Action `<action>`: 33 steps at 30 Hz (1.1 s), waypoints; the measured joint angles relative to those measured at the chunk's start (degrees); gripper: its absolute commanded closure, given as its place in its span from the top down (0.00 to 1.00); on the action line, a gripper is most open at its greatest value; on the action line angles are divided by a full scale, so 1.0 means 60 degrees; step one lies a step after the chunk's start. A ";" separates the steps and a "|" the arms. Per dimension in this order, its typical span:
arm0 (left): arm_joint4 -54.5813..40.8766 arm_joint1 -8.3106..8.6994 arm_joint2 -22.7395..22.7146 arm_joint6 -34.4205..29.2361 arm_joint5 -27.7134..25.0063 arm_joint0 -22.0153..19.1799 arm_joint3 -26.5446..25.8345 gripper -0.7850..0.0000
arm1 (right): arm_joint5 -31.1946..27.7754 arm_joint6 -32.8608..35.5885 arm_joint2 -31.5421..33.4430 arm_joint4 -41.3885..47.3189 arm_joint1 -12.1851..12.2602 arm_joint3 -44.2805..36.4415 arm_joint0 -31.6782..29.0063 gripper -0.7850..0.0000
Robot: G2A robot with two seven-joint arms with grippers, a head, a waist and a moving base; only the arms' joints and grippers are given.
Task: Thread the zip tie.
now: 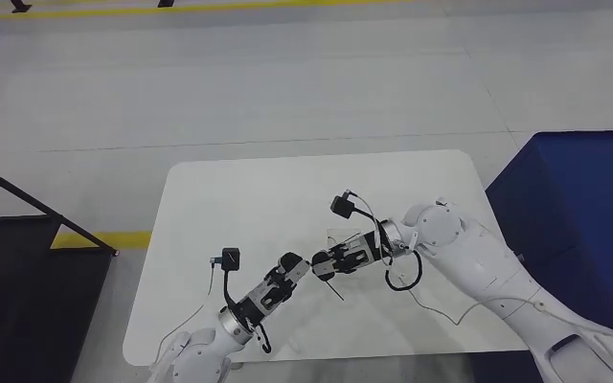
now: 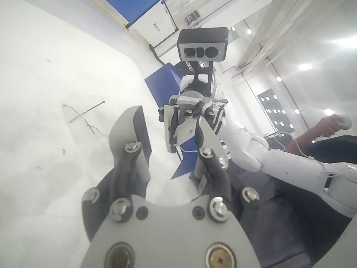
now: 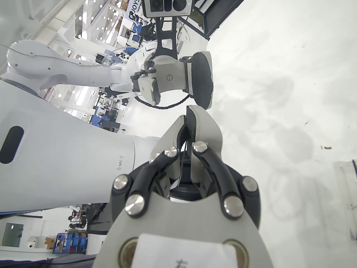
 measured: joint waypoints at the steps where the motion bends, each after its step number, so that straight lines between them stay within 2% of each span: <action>1: 0.0037 -0.0006 0.0024 0.0027 -0.0005 0.0000 0.0016 0.31 | 0.0011 0.0007 0.0017 -0.0010 -0.0004 -0.0002 -0.0019 0.00; 3: 0.0170 -0.0015 0.0041 0.0120 -0.0043 -0.0005 0.0026 0.27 | 0.0053 0.0018 0.0040 -0.0041 -0.0018 -0.0018 -0.0061 0.00; 11: 0.0924 -0.0052 0.0102 0.0792 -0.0300 0.0134 0.0023 0.30 | 0.0279 0.0031 0.0129 0.0032 -0.0096 0.0053 -0.0149 0.00; 14: 0.0366 -0.0067 0.0086 0.0850 -0.0520 0.0193 0.0022 0.41 | 0.0336 -0.0064 0.0247 0.0238 -0.0125 0.0197 -0.0157 0.00; 17: -0.0981 -0.0052 0.0055 0.0255 -0.0437 0.0286 0.0002 0.40 | 0.0041 -0.0299 0.0550 0.0674 -0.0118 0.0314 -0.0227 0.00; 20: -0.2163 0.0018 -0.0079 -0.0973 0.0125 0.0262 0.0008 0.42 | -0.0330 -0.0502 0.0906 0.0804 -0.0067 0.0325 -0.0323 0.00; 24: -0.2110 0.0079 -0.0066 -0.1987 0.0724 0.0257 -0.0034 0.36 | -0.0502 -0.0725 0.1204 0.0716 -0.0026 0.0138 -0.0506 0.00; 26: -0.1938 0.0075 0.0065 -0.2124 0.0757 0.0246 -0.0066 0.30 | -0.0456 -0.0762 0.1242 0.0623 -0.0028 0.0023 -0.0564 0.00; 33: -0.1740 0.0013 0.0561 -0.2113 0.0369 0.0113 -0.0152 0.30 | -0.0230 -0.0769 0.1227 0.0380 -0.0109 -0.0094 -0.0623 0.00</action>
